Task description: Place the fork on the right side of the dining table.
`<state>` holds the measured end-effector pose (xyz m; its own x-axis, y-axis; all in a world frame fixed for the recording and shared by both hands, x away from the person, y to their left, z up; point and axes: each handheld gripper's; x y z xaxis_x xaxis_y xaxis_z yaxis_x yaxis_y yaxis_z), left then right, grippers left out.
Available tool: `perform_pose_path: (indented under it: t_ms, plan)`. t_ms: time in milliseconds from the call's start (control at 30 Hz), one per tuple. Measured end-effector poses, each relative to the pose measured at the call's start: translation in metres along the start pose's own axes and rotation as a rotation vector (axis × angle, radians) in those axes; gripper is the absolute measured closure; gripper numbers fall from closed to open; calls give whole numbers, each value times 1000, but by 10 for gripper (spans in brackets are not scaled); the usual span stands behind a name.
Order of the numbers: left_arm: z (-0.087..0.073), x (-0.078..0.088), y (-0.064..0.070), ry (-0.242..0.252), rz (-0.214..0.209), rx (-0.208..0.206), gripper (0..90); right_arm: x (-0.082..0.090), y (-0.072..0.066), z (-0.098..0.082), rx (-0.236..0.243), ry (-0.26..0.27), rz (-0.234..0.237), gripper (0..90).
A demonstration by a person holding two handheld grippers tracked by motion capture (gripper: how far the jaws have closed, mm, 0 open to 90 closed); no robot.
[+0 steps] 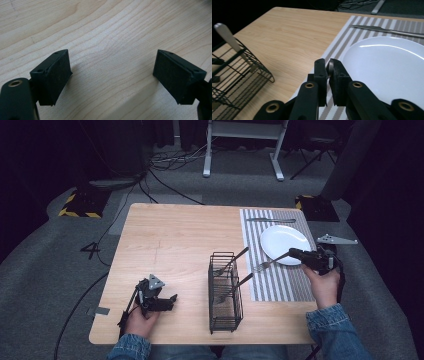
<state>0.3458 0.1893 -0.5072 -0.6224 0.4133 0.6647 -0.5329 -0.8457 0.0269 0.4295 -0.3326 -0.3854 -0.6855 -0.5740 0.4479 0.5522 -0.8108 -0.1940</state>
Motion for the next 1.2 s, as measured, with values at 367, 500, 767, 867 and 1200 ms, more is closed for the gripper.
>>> perform_pose_path:
  t_ms: [367, 500, 767, 867, 1200]
  plan:
    - [0, 0, 0, 1, -1, 1, 147, -2, 16, -4, -4, -59, -74, 701]
    - [0, 0, 0, 0, 0, 1, 147, -5, 27, -6, -25, -90, -94, 650]
    - [0, 0, 0, 0, 0, 1, 147, -2, 36, -10, -57, -97, -111, 621]
    - [0, 0, 0, 1, 1, 1, 147, -3, 40, -13, -72, -104, -114, 620]
    - [0, 0, 0, 0, 2, 0, 147, -5, 53, -24, -123, -119, -117, 622]
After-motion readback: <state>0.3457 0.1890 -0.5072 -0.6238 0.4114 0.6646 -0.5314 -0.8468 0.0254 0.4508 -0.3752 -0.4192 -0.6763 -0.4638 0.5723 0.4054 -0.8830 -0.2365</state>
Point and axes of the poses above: each handheld gripper's, and its own axes: x roughly backward along the jaws, z roughly out of its top, y roughly to its right, and after that the axes turned 5 degrees about y, right-handed
